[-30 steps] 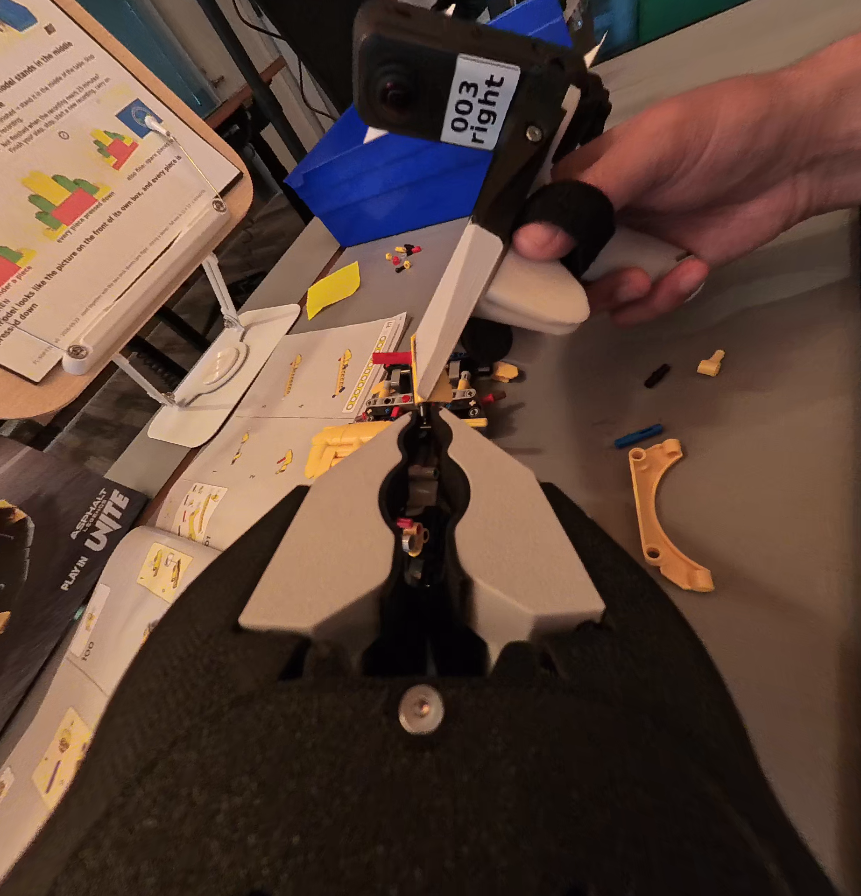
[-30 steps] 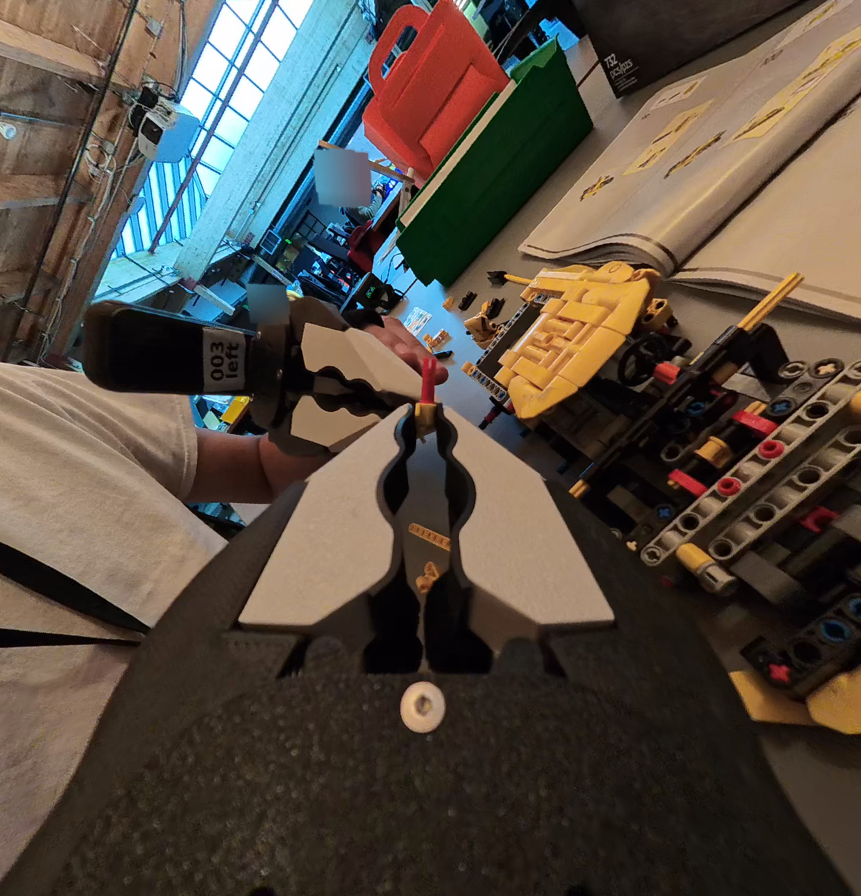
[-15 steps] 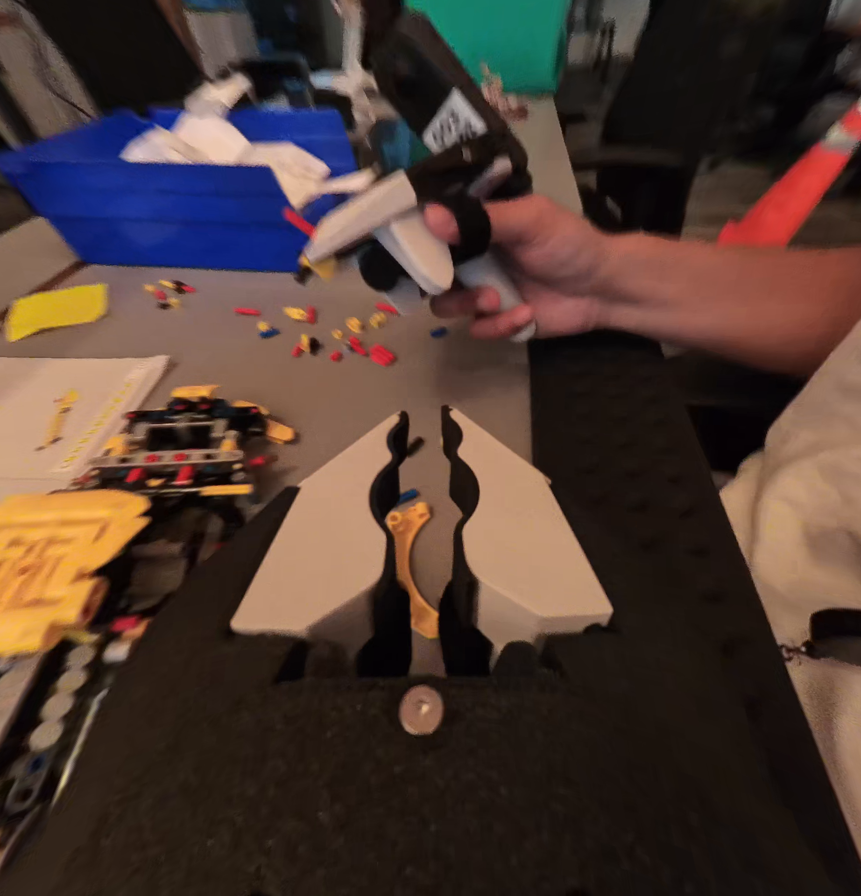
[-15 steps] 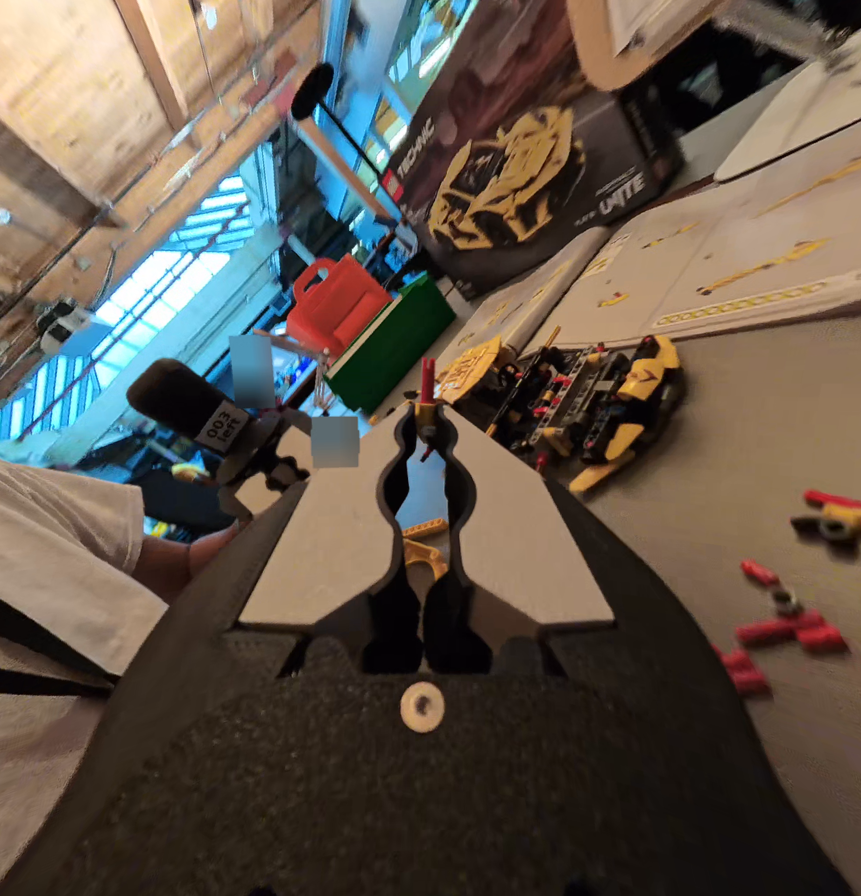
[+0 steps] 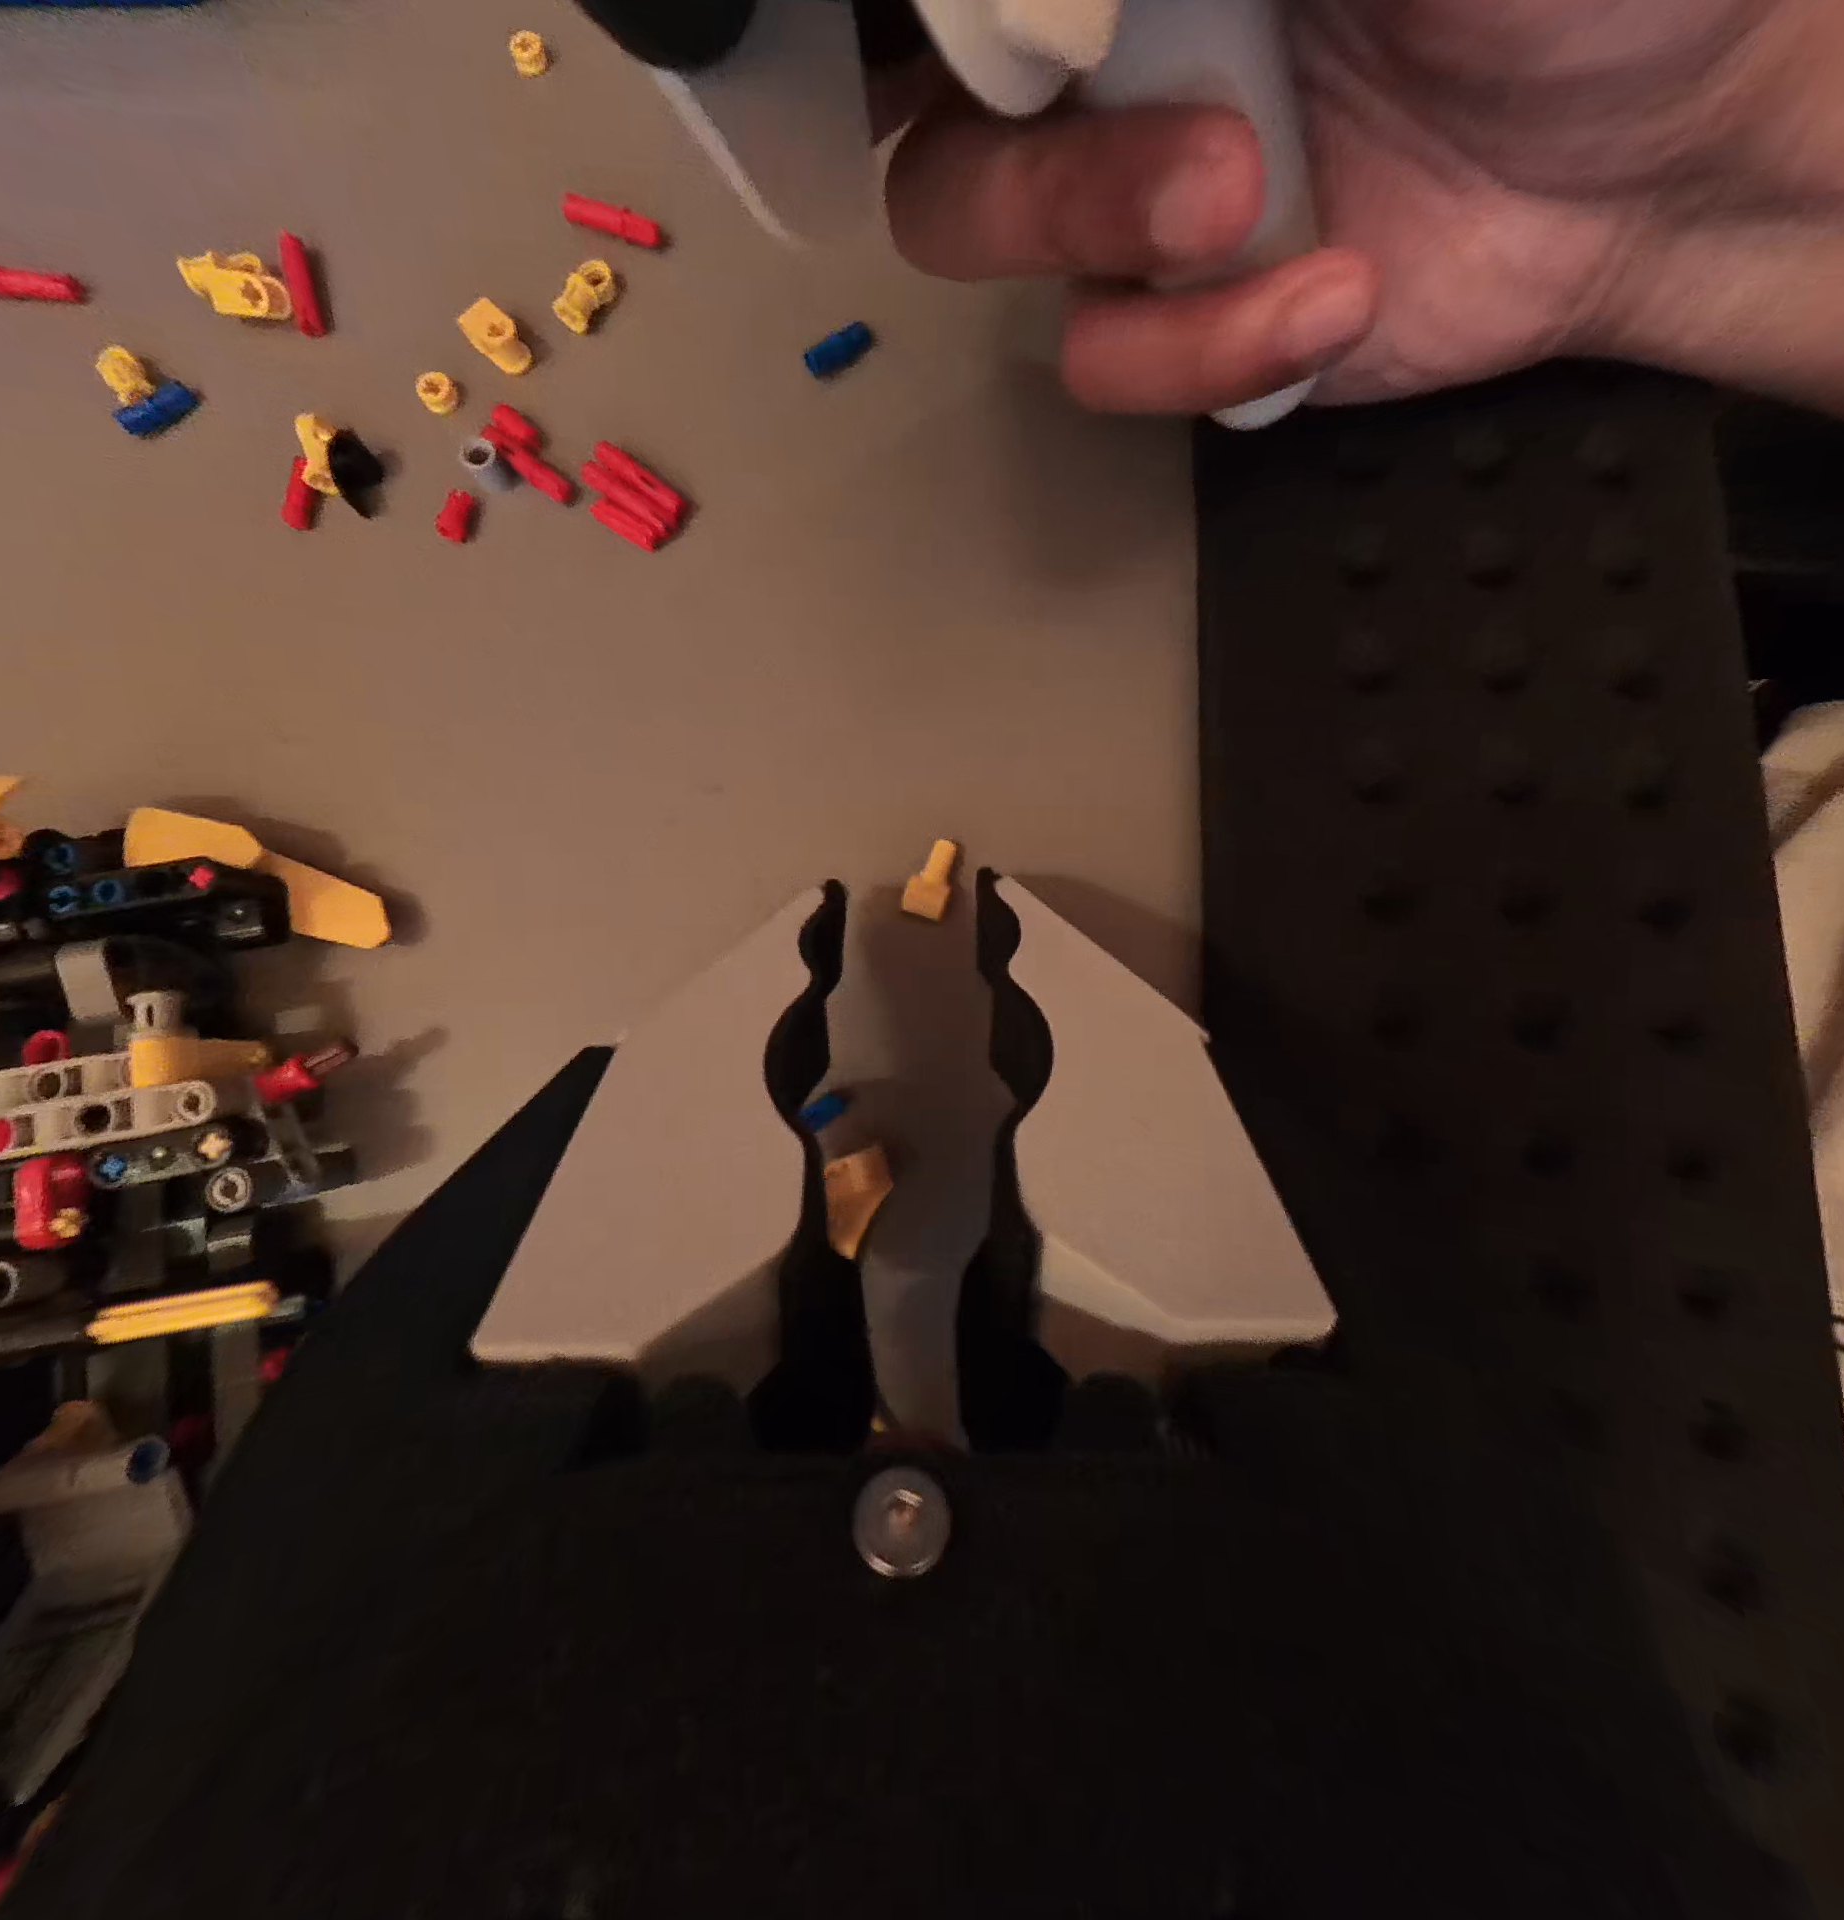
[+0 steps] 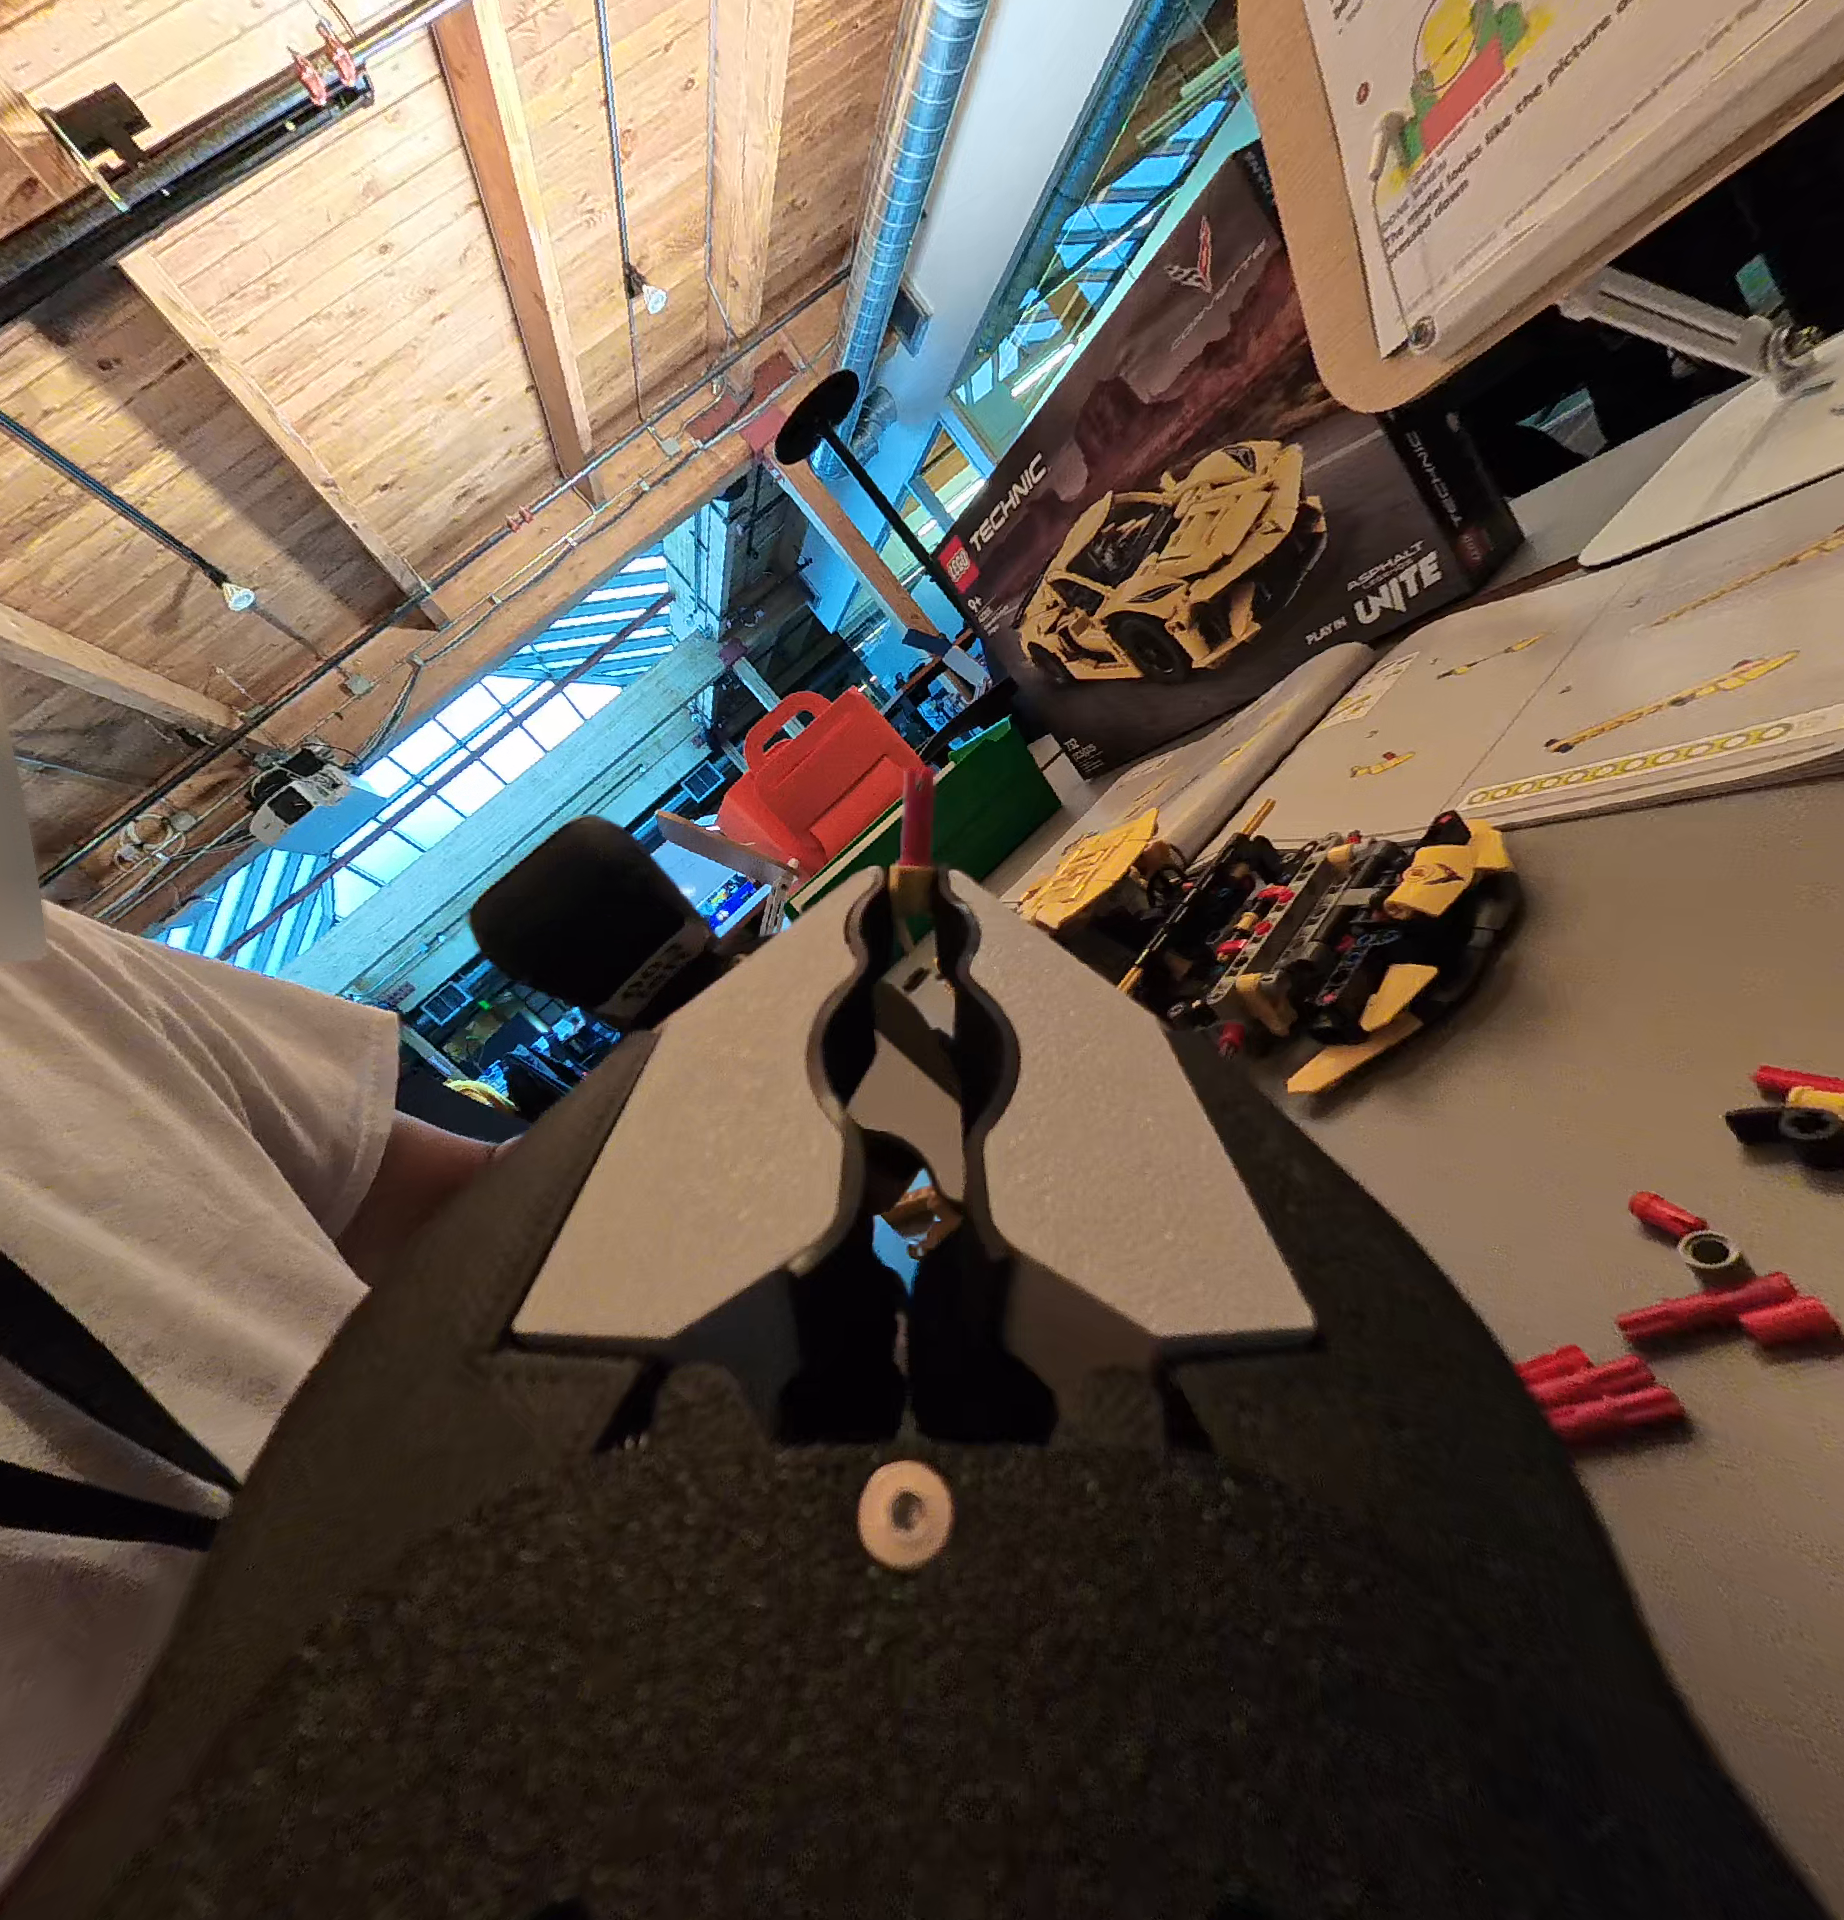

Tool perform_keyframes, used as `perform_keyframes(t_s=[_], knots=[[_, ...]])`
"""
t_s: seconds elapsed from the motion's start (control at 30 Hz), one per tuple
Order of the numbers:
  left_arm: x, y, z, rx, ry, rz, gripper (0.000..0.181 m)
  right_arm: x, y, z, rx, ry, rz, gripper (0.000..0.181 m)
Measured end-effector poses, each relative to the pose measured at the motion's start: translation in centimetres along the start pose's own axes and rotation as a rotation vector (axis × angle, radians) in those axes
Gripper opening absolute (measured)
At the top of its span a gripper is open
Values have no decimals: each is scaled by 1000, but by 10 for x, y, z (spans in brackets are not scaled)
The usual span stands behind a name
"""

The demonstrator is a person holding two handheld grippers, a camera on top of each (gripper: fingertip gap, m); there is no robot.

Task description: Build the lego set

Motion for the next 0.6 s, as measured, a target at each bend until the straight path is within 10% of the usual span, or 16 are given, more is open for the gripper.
perform_keyframes(t_s=[0.6], knots=[[5,7,-10,-69,144,19,8,-1,-2,-1,11,9,-21,6]])
Point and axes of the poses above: each gripper's, where its closed fingertips meet, y back along the fingers, z out of its top, x = y × z across the jaws, the point moved 7 cm from there along y, back along the fingers, and after that the axes turned 15 degrees about y, right-handed, at the moved point
